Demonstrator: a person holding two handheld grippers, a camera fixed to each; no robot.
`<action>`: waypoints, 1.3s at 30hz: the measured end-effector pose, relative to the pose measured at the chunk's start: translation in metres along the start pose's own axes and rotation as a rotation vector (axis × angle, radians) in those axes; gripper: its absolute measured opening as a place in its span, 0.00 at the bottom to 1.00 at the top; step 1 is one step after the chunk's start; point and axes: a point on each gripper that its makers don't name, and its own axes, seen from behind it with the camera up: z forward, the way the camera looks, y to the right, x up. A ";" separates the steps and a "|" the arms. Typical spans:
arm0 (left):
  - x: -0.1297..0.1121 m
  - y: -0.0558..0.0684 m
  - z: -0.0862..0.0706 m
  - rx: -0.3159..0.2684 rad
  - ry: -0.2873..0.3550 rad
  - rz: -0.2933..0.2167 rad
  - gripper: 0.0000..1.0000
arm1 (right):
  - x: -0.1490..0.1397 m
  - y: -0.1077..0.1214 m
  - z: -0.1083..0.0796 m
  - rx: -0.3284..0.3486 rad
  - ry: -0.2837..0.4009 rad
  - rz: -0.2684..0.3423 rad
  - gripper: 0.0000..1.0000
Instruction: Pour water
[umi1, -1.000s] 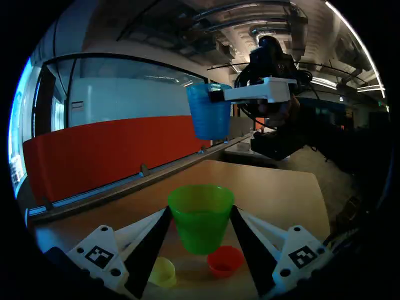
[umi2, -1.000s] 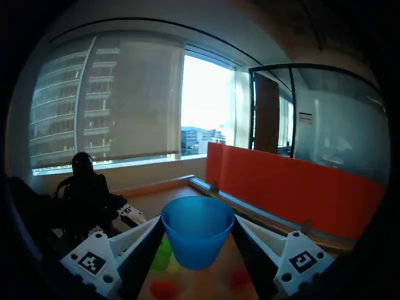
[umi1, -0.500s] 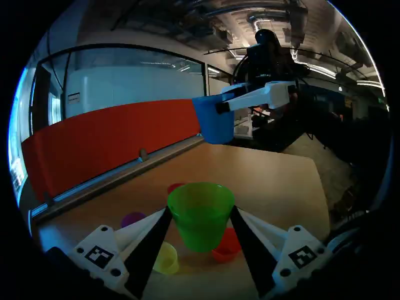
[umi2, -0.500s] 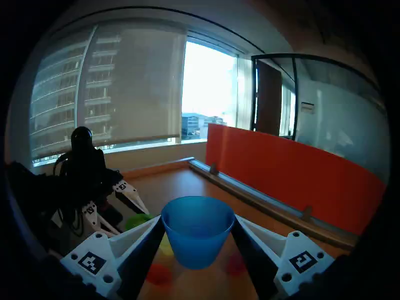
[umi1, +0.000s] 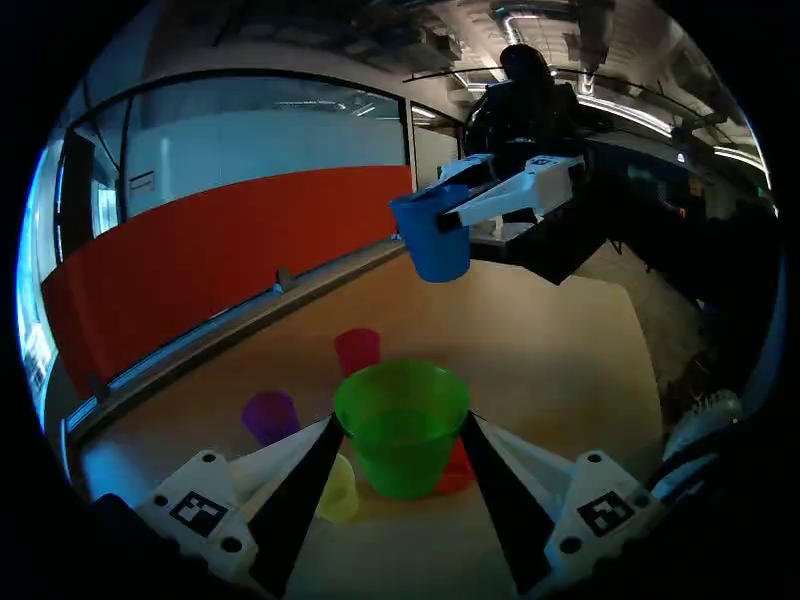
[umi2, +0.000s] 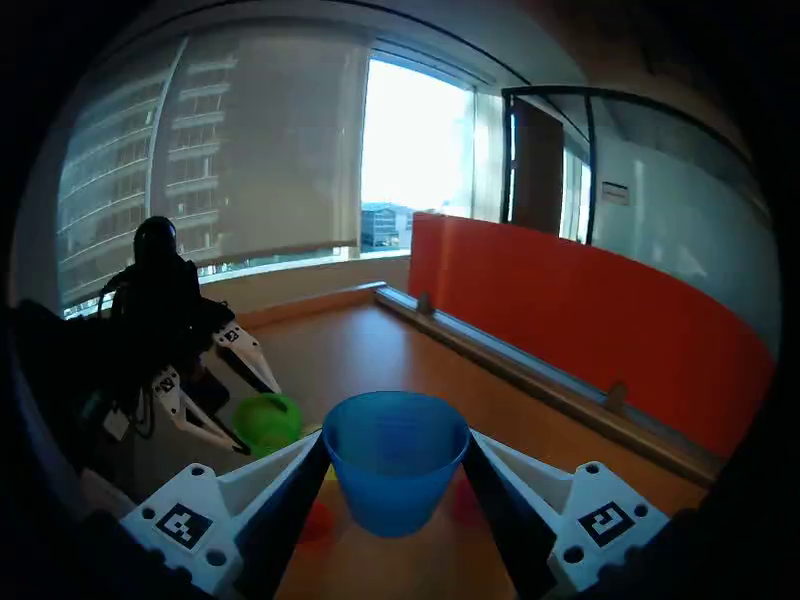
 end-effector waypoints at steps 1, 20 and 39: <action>-0.003 0.001 0.000 -0.001 -0.007 -0.001 0.85 | -0.004 0.001 0.001 -0.002 -0.006 0.002 0.92; -0.058 0.010 0.001 -0.009 -0.105 -0.027 0.85 | -0.061 0.001 0.014 -0.004 -0.099 0.000 0.92; -0.097 0.016 0.005 -0.022 -0.177 -0.039 0.85 | -0.112 -0.007 0.031 0.029 -0.163 0.011 0.92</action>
